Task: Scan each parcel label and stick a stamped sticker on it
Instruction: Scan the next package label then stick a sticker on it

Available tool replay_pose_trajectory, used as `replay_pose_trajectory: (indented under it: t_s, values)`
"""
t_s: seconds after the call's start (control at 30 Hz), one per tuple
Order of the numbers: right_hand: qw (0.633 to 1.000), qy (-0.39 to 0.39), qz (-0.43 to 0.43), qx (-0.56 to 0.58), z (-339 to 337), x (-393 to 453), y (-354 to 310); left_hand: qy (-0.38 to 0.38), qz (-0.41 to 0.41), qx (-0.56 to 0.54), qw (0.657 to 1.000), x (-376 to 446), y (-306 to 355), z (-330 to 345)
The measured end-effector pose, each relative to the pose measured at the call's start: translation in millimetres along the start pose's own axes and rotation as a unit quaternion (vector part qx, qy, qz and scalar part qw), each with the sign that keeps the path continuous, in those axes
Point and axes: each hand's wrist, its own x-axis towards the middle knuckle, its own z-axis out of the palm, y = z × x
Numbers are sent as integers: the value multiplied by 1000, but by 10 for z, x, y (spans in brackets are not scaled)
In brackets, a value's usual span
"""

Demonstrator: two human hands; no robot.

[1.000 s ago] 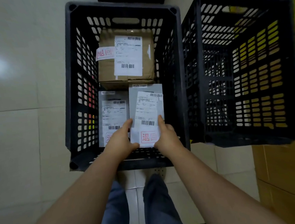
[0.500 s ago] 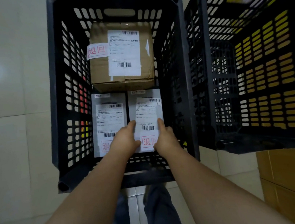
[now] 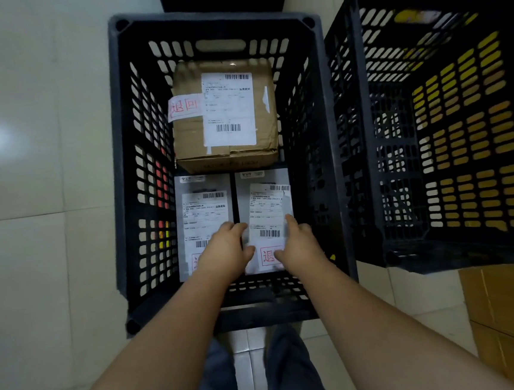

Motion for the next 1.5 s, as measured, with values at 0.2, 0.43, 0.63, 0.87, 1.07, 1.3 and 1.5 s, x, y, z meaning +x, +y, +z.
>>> replay_pose_trajectory:
  t_s: [0.2,0.43,0.63,0.87,1.07,1.3,1.5]
  values:
    - [983,10,-179,-47,-737,-1001,-439,78,82,42,993,-939,203,-924]
    - [937,150,-300,-97,-1986,-2571,-1118,265,195,195,924,-2370,941,-2457]
    - [878,320,-350,-60,-2883,-3803,-1472,362,300,233,851,-3308,1748,-3363]
    - [817,512,-265,-1,-3389,-4924,-1468,369,443,231,784,-3798,2573,-4066]
    - [786,604,-131,22,-3285,-5825,-988,326,600,231,693,-4295,3227,-3971]
    - [728,681,36,66,-2663,-7012,31,217,729,190,620,-5103,3949,-2946]
    - [634,751,171,72,-1993,-8396,753,139,839,149,505,-6371,4429,-1952]
